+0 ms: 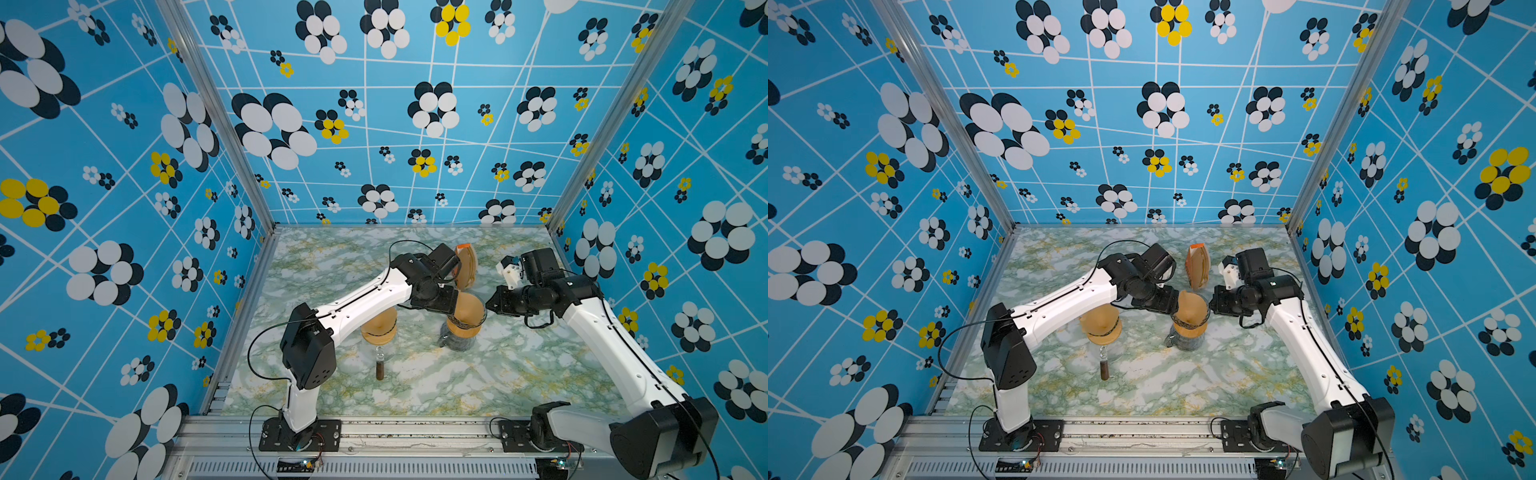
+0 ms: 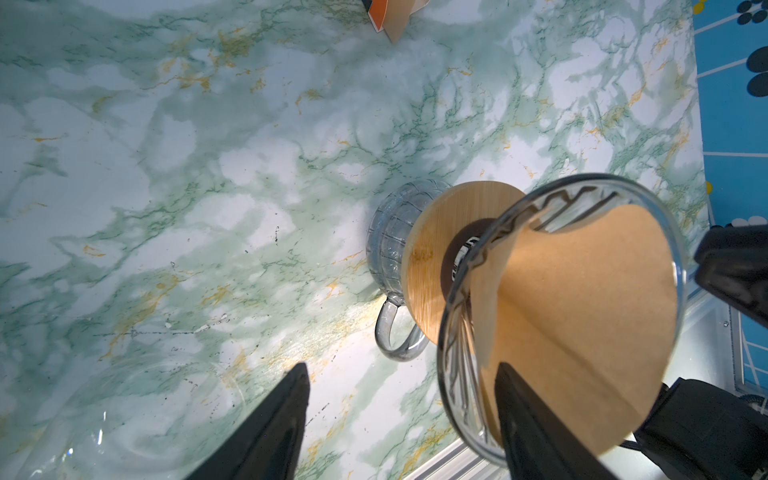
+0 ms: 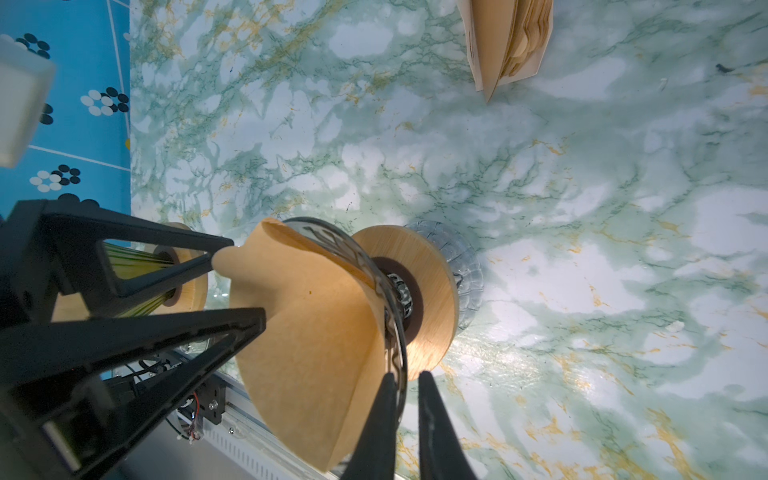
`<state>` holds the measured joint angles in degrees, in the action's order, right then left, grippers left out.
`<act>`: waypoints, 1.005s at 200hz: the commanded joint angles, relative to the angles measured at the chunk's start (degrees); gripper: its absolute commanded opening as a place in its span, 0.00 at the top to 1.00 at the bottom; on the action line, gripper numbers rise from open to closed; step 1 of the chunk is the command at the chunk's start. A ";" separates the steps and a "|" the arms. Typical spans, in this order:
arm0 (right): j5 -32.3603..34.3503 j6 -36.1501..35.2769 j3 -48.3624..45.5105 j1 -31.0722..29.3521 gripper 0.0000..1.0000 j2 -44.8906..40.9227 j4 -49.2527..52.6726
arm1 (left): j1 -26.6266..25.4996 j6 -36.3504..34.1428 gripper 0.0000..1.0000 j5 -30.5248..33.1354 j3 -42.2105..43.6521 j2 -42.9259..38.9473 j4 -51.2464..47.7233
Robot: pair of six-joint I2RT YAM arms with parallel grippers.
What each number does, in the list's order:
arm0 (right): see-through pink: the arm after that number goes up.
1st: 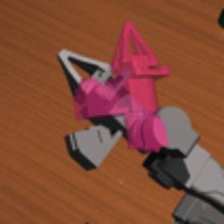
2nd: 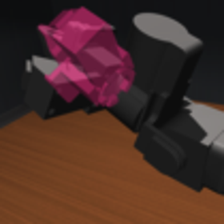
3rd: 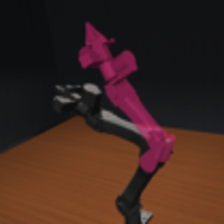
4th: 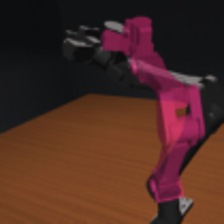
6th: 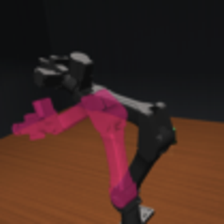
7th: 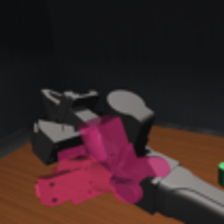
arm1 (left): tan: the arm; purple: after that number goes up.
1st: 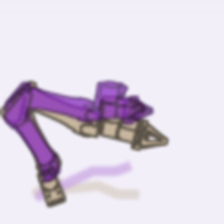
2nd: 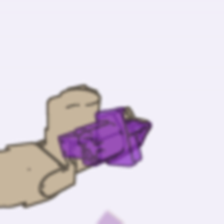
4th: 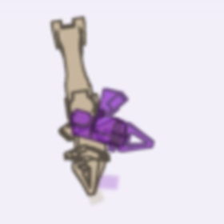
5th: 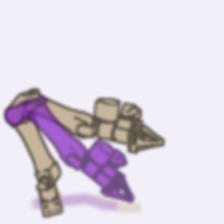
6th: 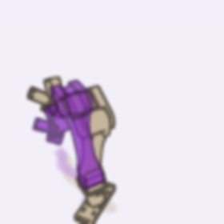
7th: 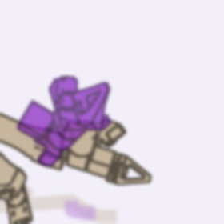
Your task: Place the coffee filter in the dripper
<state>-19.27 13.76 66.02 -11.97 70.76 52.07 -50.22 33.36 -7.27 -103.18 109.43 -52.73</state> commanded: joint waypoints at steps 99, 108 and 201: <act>0.66 -0.38 -0.53 0.32 0.87 1.22 0.99 | 0.47 0.56 0.27 -0.68 0.01 0.21 0.33; 0.97 -0.39 -0.54 0.28 0.87 1.31 1.10 | 0.43 0.60 0.26 -0.99 -0.33 -0.04 0.67; 2.43 -0.38 -0.57 0.28 0.89 1.66 1.21 | 0.43 0.27 0.26 -1.12 -0.82 -3.08 1.12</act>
<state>-18.00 13.74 66.02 -11.97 72.03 52.07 -50.22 33.45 -8.14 -102.91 109.16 -52.10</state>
